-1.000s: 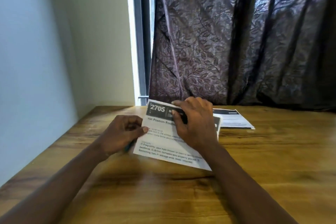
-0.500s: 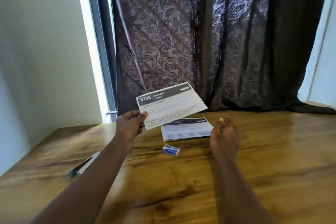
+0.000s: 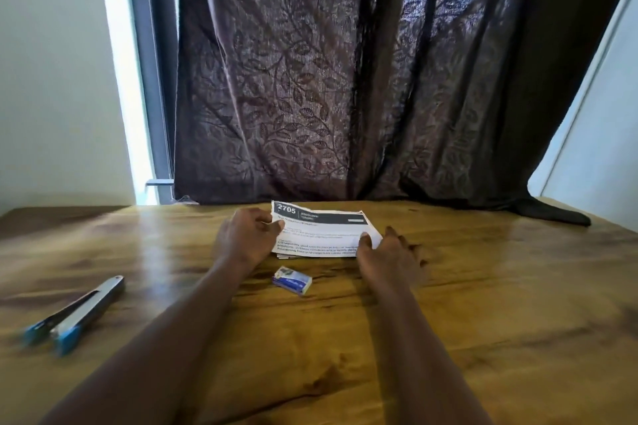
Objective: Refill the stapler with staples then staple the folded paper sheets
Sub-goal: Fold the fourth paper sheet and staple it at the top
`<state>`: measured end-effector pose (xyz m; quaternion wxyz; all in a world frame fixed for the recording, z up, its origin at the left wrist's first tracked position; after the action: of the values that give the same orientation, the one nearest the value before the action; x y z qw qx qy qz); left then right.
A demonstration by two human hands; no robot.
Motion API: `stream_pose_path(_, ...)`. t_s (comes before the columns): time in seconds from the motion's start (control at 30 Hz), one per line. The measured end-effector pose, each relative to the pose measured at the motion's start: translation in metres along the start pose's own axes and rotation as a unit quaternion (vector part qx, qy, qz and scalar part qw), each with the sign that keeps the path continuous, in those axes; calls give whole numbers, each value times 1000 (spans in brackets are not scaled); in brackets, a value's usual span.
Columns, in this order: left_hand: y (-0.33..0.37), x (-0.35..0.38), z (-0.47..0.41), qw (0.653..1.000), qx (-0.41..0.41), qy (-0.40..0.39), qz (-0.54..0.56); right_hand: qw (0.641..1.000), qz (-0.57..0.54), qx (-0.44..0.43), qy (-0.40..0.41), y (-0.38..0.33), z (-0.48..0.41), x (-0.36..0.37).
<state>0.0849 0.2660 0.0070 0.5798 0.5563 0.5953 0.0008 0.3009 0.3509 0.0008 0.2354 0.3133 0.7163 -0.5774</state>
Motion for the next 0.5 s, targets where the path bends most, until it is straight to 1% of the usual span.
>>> stream_pose_path(0.07,2,-1,3,1000,17,-3,-20,1000,15,-8,-9,-2,2,0)
stream_pose_path(0.17,2,0,8,998,38,-28,-36,999,21,-17,-23,-4,5,-2)
stream_pose_path(0.3,6,-3,14,992,45,-36,-112,997,33,-26,-60,-7,9,-5)
stream_pose_path(0.37,6,-6,16,992,47,-51,-108,996,48,-30,-69,-8,10,-5)
stream_pose_path(0.5,2,-11,15,992,50,-92,-67,996,47,-35,-62,-7,11,-6)
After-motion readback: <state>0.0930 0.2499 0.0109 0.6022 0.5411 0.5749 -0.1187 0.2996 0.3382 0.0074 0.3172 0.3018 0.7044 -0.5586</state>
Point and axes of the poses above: each hand's wrist, its own z-axis away from the middle knuckle, its own x-axis out of the palm, y = z × x, the point moved 1 cm from there along -z, towards the middle knuckle, and after that the axes turned 9 degrees about -z, right-handed, at the moved point
